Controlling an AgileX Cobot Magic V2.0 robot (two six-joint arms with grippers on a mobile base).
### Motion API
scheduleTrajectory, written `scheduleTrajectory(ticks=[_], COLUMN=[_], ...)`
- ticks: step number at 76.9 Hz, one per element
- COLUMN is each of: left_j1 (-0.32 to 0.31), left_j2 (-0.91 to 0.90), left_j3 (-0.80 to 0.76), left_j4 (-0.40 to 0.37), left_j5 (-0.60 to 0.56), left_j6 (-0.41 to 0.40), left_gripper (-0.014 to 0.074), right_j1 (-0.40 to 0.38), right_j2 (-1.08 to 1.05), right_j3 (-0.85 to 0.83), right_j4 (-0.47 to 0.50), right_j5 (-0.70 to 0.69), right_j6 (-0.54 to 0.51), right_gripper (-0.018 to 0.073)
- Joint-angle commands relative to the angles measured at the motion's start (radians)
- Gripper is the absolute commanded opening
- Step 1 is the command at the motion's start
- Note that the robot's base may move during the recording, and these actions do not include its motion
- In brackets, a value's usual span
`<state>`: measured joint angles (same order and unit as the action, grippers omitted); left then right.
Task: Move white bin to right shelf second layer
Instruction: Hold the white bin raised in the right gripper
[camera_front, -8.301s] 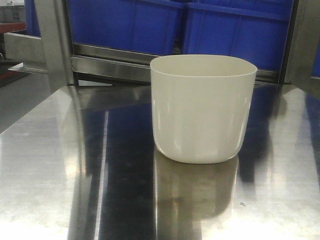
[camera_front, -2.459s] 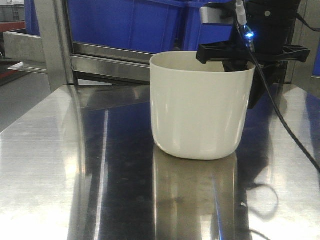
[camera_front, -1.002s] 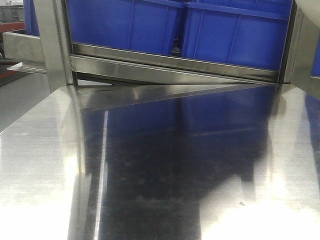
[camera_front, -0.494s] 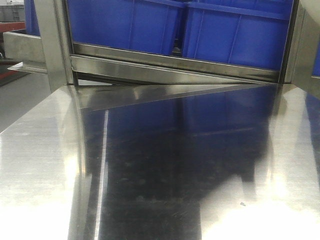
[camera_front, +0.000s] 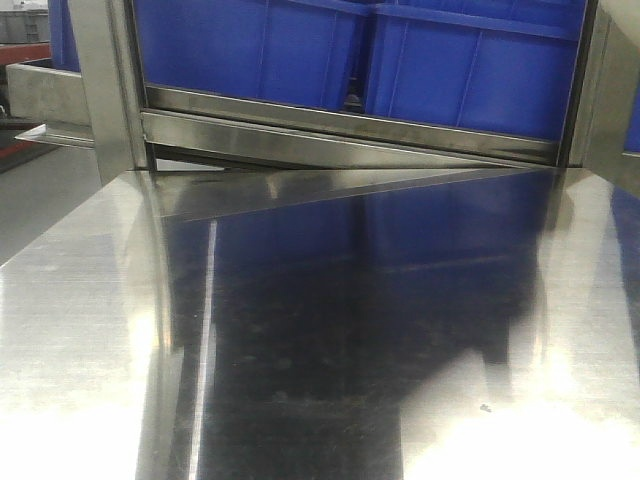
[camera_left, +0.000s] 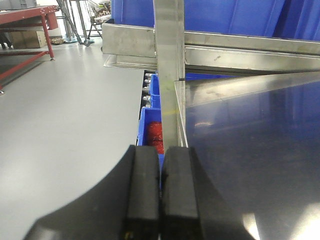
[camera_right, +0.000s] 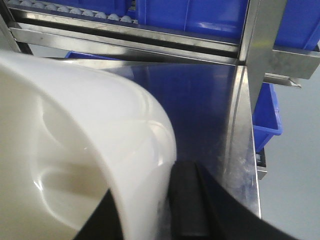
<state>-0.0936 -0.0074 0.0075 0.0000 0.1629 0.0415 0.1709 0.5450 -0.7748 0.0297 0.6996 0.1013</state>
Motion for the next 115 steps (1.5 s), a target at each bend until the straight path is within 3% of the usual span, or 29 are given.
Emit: scheduleTrajectory(ticks=[1, 115], left_j1=[-0.005, -0.005], left_j2=[-0.014, -0.014], left_j3=[0.037, 0.037], left_j4=[0.000, 0.000], left_j5=[-0.085, -0.085], left_j6=[-0.003, -0.003], left_gripper=[0.0085, 0.0085], right_j1=[-0.007, -0.007], right_j2=[0.000, 0.000], right_j3=[-0.029, -0.029], right_j4=[0.005, 0.005], right_j5=[-0.085, -0.084], right_j6=[-0.006, -0.006], right_gripper=[0.0056, 0.0056])
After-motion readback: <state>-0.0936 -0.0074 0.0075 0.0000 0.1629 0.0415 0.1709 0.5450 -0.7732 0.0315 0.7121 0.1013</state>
